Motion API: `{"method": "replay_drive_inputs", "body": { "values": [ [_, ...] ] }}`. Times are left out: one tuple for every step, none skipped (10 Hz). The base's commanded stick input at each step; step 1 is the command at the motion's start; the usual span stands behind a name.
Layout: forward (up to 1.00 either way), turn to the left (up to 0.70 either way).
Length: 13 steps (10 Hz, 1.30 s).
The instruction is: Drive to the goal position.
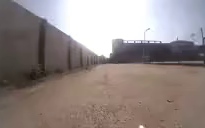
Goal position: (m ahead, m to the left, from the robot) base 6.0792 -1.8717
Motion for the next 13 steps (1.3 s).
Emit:
{"method": "replay_drive_inputs", "body": {
  "values": [
    [1.0,0.0],
    [1.0,0.0],
    [1.0,0.0],
    [1.0,0.0],
    [1.0,0.0],
    [1.0,0.0],
    [1.0,0.0],
    [1.0,0.0],
    [1.0,0.0],
    [1.0,0.0],
    [1.0,0.0],
    [1.0,0.0],
    [1.0,0.0]
  ]
}}
